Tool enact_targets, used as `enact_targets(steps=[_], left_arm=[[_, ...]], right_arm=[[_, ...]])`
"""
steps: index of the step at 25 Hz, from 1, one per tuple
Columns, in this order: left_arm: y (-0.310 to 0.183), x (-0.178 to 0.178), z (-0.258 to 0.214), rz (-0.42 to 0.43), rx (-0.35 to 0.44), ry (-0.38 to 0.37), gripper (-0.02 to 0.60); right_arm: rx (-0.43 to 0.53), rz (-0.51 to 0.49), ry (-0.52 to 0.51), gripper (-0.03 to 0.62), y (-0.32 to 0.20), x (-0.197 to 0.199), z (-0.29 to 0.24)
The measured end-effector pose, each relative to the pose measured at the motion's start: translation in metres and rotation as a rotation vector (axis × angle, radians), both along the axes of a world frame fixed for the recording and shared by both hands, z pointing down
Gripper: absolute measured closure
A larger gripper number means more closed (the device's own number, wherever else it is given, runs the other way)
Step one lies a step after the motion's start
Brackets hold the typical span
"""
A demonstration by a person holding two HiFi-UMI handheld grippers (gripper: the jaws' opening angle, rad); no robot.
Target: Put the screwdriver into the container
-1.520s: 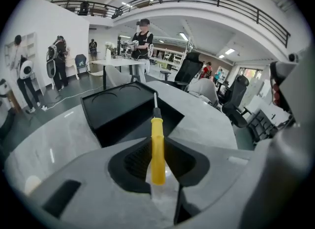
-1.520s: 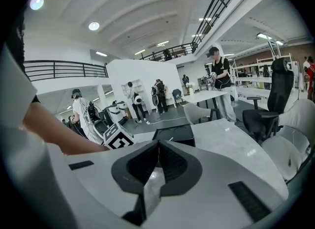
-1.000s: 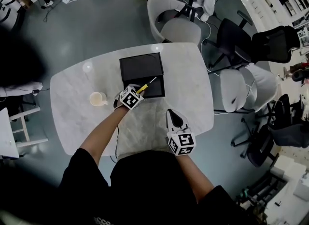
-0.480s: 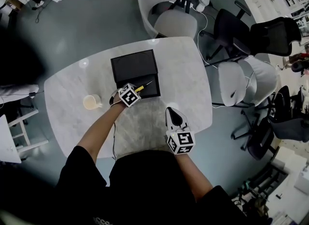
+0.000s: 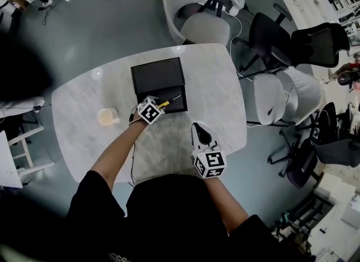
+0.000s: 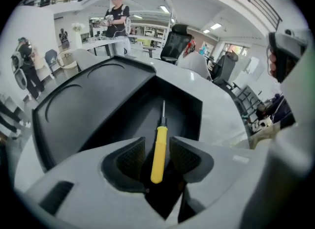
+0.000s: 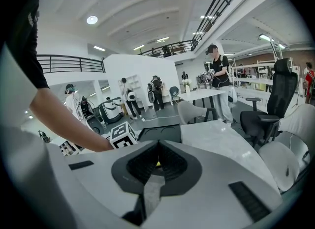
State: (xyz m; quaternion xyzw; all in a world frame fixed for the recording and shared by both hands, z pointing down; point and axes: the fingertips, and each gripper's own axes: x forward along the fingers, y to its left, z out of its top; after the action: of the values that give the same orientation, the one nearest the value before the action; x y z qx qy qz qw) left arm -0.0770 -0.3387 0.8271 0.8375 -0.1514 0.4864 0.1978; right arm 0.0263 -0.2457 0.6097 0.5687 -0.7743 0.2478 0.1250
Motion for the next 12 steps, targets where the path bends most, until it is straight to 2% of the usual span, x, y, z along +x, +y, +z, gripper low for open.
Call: enact_targets(steps=[4,7,12], left_arm=[[-0.004,-0.005,-0.031,-0.106,-0.006,0.095,0.413],[-0.008,-0.015,-0.067,-0.195,0.014,0.196,0.413],[0.009,-0.053,-0.140,-0.359,0.071,0.370,0.413]], right_arm=[[0.009,0.003,0.035,0.582,0.003,0.000,-0.004],[0.024,0.018,0.076,0.582,0.007,0.004,-0.010],[0.064,0.019,0.106,0.582,0.016,0.001,-0.037]])
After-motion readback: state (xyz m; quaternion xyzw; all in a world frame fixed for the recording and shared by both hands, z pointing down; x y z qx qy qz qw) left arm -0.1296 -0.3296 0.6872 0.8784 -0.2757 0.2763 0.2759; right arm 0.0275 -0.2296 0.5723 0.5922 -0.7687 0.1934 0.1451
